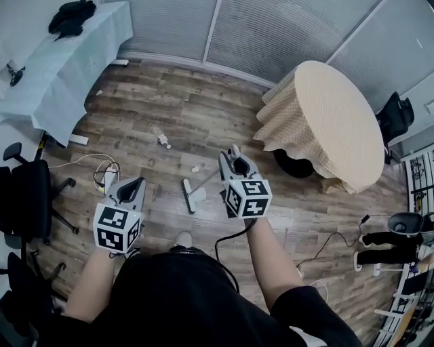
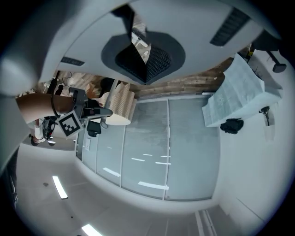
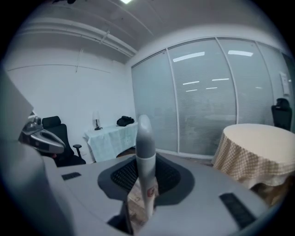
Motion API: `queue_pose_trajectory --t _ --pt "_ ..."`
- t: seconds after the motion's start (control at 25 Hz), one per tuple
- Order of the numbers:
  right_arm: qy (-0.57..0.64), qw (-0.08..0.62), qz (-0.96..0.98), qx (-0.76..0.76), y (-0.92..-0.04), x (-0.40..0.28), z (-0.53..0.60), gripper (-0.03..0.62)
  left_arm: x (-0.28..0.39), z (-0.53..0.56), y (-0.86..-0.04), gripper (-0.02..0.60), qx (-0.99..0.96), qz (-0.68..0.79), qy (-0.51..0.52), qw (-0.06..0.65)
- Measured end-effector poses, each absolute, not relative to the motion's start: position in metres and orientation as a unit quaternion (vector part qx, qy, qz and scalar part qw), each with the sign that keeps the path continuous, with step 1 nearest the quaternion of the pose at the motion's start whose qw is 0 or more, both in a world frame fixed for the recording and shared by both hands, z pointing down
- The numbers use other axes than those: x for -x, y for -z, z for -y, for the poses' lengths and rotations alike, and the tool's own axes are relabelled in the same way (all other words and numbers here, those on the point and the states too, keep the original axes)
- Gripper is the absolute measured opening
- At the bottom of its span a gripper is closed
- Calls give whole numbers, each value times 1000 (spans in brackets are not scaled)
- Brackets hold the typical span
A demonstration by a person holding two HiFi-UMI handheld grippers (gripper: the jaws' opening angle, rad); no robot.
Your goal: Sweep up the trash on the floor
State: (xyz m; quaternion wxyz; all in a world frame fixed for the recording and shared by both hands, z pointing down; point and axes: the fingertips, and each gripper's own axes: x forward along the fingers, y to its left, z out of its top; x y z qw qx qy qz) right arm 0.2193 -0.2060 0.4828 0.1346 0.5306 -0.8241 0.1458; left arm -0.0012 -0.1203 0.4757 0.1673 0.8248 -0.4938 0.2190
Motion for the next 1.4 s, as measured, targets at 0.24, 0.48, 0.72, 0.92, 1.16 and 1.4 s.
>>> queue_pose_trajectory --t 0.24,0.48,0.72,0.92,1.16,1.4 --pt "-125 108 811 -562 -426 -282 212 103 -10 128 -477 -5 -832 483 -221 164" --pt "-104 112 778 -609 -406 -354 226 103 -21 132 -482 -5 -833 476 -205 195" --pt "-60 146 748 -644 -407 -398 251 103 -18 142 -485 -5 -827 482 -202 207" --pt "-16 163 709 -686 -423 -437 291 101 -21 139 -496 -5 -827 475 -210 216" --pt "-14 225 693 -685 -491 -442 336 101 -11 134 -502 -5 -815 481 -247 210" --pt "-64 256 700 -664 -562 -434 340 101 12 132 -502 -5 -794 505 -256 221"
